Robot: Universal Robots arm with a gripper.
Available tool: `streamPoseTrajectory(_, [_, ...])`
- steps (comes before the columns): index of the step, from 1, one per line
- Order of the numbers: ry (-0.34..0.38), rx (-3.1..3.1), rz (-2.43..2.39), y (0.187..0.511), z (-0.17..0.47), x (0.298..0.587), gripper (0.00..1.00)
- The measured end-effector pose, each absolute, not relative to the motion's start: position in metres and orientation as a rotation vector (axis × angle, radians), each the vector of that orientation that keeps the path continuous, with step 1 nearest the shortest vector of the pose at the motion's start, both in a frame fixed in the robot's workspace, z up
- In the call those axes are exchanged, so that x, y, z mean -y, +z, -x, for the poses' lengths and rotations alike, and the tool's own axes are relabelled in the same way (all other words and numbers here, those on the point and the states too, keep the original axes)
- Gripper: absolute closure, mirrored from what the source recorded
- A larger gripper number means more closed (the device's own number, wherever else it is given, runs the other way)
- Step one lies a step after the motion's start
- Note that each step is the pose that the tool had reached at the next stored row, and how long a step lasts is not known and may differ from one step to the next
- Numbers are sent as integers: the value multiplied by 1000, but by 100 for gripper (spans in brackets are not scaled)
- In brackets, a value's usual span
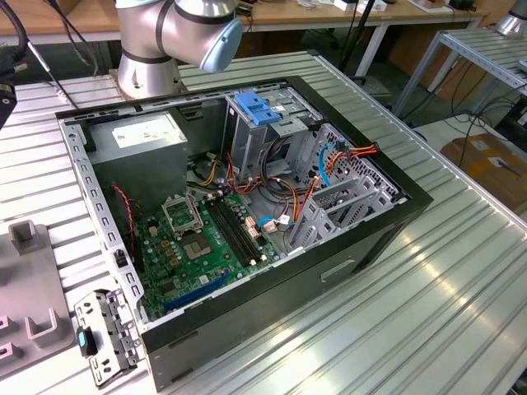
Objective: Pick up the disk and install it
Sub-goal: 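Reach for the disk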
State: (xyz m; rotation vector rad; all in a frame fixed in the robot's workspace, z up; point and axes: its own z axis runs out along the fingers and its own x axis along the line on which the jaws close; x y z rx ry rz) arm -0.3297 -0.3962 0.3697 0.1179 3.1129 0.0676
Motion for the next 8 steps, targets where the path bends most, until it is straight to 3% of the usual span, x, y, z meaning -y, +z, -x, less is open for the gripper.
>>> streamPoseTrajectory(8, [68,-3113,-118,369,340,395,89])
